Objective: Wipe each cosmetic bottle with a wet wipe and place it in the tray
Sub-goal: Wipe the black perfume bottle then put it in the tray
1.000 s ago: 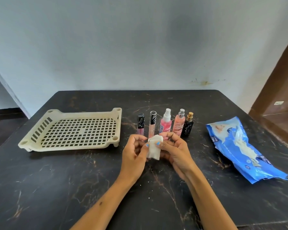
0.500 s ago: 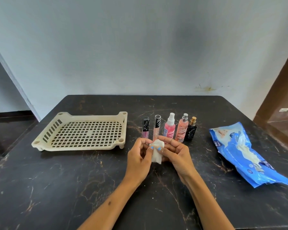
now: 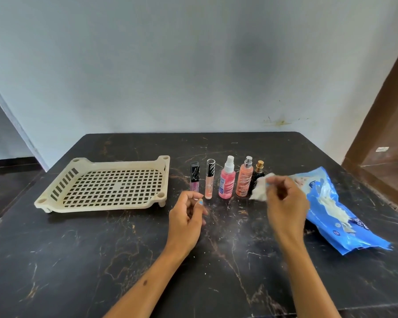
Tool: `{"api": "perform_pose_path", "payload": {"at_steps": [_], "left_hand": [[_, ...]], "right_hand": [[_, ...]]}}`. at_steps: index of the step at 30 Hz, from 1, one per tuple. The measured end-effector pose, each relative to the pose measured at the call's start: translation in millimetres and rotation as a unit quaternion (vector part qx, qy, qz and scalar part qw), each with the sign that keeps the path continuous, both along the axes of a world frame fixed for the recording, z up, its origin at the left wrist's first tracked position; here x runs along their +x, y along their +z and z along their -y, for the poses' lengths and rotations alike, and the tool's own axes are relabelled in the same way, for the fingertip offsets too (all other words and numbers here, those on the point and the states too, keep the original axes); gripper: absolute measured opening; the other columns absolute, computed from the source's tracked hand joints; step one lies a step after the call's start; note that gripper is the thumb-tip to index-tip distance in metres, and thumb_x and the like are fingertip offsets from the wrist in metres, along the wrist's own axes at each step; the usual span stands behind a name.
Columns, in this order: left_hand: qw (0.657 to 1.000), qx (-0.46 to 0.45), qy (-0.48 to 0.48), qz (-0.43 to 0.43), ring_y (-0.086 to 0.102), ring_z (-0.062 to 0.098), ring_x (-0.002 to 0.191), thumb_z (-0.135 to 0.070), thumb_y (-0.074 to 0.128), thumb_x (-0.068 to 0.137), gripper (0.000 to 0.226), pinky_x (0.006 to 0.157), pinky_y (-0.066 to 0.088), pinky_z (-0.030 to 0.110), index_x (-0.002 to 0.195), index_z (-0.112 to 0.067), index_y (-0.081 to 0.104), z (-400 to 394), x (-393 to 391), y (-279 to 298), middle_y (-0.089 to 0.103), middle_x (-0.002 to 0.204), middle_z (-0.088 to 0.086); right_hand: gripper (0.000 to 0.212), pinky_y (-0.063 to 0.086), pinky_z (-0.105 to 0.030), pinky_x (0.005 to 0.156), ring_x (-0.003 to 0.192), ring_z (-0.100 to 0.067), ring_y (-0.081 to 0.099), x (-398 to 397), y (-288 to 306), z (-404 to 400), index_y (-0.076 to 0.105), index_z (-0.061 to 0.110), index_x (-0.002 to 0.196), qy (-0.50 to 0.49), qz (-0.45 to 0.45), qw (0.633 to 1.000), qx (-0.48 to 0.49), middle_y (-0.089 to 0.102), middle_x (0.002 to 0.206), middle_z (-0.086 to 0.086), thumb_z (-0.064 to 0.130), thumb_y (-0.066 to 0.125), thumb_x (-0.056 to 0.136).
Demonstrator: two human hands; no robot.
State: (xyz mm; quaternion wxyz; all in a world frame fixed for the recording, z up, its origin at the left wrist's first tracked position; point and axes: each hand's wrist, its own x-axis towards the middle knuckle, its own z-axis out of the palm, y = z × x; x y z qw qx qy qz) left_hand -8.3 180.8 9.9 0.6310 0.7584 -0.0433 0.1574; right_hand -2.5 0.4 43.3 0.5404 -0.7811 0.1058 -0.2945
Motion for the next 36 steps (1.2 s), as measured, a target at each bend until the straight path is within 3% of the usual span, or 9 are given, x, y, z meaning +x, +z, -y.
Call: {"api": "perform_pose_path", "payload": {"at_steps": [4,7,13,19,23,27,31,34,36], "left_hand": [[1.0,0.003,0.001,0.004,0.055,0.003,0.054,-0.003,0.049,0.092,0.013,0.052,0.044,0.016,0.095,-0.014,0.056,0,0,0,0.06,0.068,0.001],[1.0,0.005,0.002,0.004,0.054,0.005,0.054,-0.004,0.049,0.092,0.013,0.052,0.045,0.018,0.095,-0.014,0.056,0,0,-1,0.06,0.067,0.001],[1.0,0.012,0.005,0.001,0.054,0.007,0.054,-0.005,0.049,0.093,0.013,0.054,0.045,0.02,0.094,-0.016,0.056,0,1,-1,0.06,0.065,-0.001],[1.0,0.019,0.005,0.005,0.054,0.005,0.054,-0.005,0.049,0.092,0.014,0.053,0.046,0.02,0.093,-0.017,0.056,0,0,0,0.06,0.065,-0.002],[1.0,0.018,-0.001,0.012,0.055,0.005,0.055,-0.006,0.051,0.092,0.012,0.053,0.045,0.018,0.092,-0.017,0.056,-1,1,0,0.06,0.066,-0.002],[0.999,0.008,-0.005,0.032,0.056,0.011,0.06,-0.023,0.052,0.092,0.006,0.055,0.046,0.024,0.089,-0.02,0.057,-1,4,-4,0.062,0.069,0.0],[0.997,-0.029,-0.037,0.059,0.06,0.017,0.067,-0.053,0.035,0.087,0.046,0.059,0.049,0.031,0.092,-0.016,0.062,-2,5,-9,0.066,0.077,0.001],[0.993,-0.072,-0.094,0.027,0.063,0.023,0.071,-0.073,0.029,0.081,0.068,0.063,0.051,0.032,0.099,-0.018,0.065,-3,4,-8,0.069,0.083,0.008],[0.985,-0.101,-0.14,-0.006,0.059,0.022,0.053,-0.081,0.028,0.075,0.085,0.051,0.047,0.028,0.098,-0.007,0.063,-2,4,-6,0.066,0.07,0.011]], "right_hand": [[0.023,0.032,-0.014,0.081,0.099,-0.022,0.059,28,19,21,0.068,0.003,0.113,-0.077,-0.006,0.986,-0.149,0.065,0.113,-0.012,0.006,0.051,0.097],[0.029,0.039,-0.027,0.087,0.102,-0.025,0.06,53,23,27,0.07,0.003,0.112,-0.032,-0.047,0.974,-0.217,0.067,0.113,-0.015,0.023,0.057,0.096],[0.027,0.047,-0.032,0.078,0.076,-0.023,0.063,72,24,23,0.077,0.003,0.088,0.009,-0.074,0.969,-0.236,0.073,0.084,-0.011,0.03,0.069,0.089],[0.037,0.039,-0.028,0.06,0.055,-0.023,0.052,69,23,29,0.071,-0.002,0.07,-0.023,-0.085,0.976,-0.2,0.064,0.061,-0.016,0.028,0.068,0.09],[0.036,0.031,-0.028,0.058,0.065,-0.032,0.059,39,33,34,0.069,-0.006,0.07,-0.036,-0.056,0.978,-0.198,0.064,0.066,-0.019,0.024,0.067,0.09],[0.031,0.031,-0.02,0.051,0.051,-0.012,0.048,9,47,24,0.072,0.0,0.067,0.047,-0.035,0.979,-0.197,0.061,0.058,-0.011,0.024,0.071,0.087],[0.017,0.027,-0.009,0.041,0.039,-0.002,0.033,-2,51,-2,0.077,0.017,0.071,0.212,-0.051,0.973,-0.077,0.053,0.046,0.008,0.029,0.074,0.083],[0.012,0.036,-0.018,0.056,0.051,-0.004,0.046,3,45,-23,0.079,0.019,0.076,0.285,-0.067,0.956,-0.028,0.069,0.063,0.003,0.028,0.075,0.083],[0.012,0.04,-0.022,0.062,0.06,-0.008,0.055,8,40,-35,0.079,0.015,0.078,0.309,-0.079,0.947,-0.02,0.072,0.07,-0.007,0.024,0.075,0.083]]}}
